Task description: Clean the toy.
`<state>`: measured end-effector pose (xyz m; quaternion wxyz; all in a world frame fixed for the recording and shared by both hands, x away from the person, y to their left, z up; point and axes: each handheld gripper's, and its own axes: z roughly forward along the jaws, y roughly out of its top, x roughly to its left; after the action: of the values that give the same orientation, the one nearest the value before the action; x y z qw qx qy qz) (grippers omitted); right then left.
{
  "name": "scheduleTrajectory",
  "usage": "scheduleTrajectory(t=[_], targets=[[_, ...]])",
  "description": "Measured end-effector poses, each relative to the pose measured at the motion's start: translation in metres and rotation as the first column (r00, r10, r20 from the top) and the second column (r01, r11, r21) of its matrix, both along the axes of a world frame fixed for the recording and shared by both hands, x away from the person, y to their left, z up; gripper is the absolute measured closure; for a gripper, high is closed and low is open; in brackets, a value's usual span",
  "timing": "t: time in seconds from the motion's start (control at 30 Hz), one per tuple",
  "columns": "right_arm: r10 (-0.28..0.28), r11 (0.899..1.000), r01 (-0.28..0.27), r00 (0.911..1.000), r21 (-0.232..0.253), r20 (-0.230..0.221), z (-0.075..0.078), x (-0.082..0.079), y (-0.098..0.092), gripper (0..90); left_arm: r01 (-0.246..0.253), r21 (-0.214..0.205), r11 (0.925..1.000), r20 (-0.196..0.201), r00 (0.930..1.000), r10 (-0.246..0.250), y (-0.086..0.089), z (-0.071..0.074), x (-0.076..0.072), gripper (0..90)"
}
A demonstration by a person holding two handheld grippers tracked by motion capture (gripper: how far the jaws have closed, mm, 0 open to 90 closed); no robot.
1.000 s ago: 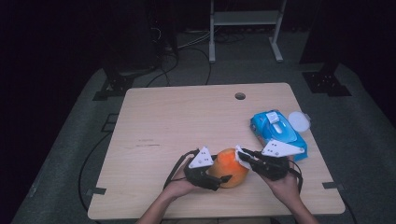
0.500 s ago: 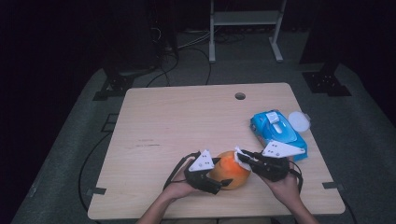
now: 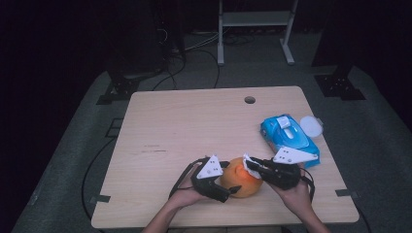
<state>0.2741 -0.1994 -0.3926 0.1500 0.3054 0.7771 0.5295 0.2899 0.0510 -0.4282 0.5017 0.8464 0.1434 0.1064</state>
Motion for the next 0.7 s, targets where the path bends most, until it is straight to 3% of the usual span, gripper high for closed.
scheduleTrajectory(t=[0.07, 0.17, 0.27, 0.37, 0.43, 0.47, 0.6, 0.7], targets=[[0.018, 0.999, -0.017, 0.9995, 0.034, -0.025, 0.000, 0.000, 0.001, 80.3, 0.015, -0.002, 0.9999, 0.007, 0.9999, -0.015, -0.003, -0.003, -0.002, 14.8], [0.075, 0.996, -0.073, 0.9967, 0.051, -0.031, 0.002, -0.005, 0.011, 80.2, 0.047, 0.035, 0.9983, 0.051, 0.9975, -0.049, -0.005, -0.005, -0.009, 25.2], [0.071, 0.997, -0.070, 0.9971, 0.025, -0.027, 0.003, -0.002, 0.010, 80.2, 0.057, 0.060, 0.9965, 0.082, 0.9947, -0.062, -0.004, -0.004, -0.014, 32.2], [-0.001, 1.000, 0.001, 0.9998, -0.017, -0.020, 0.000, 0.006, -0.002, 80.2, 0.073, 0.084, 0.9938, 0.116, 0.9898, -0.083, -0.008, -0.005, -0.019, 32.8], [-0.018, 1.000, 0.018, 0.9977, 0.000, -0.065, -0.002, 0.010, -0.011, 80.2, 0.072, 0.082, 0.9940, 0.128, 0.9883, -0.082, -0.010, -0.006, -0.020, 32.3], [-0.012, 1.000, 0.014, 0.9959, 0.017, -0.090, -0.003, 0.010, -0.014, 80.3, 0.068, 0.079, 0.9946, 0.130, 0.9885, -0.077, -0.011, -0.006, -0.020, 30.6], [0.059, 0.998, -0.056, 0.9949, 0.040, -0.082, 0.001, 0.003, -0.002, 80.3, 0.051, 0.076, 0.9958, 0.148, 0.9870, -0.061, -0.016, -0.009, -0.021, 20.7], [0.093, 0.996, -0.093, 0.9937, 0.002, -0.062, 0.001, 0.000, 0.012, 80.1, 0.062, 0.093, 0.9937, 0.166, 0.9831, -0.077, -0.016, -0.009, -0.024, 26.3]])
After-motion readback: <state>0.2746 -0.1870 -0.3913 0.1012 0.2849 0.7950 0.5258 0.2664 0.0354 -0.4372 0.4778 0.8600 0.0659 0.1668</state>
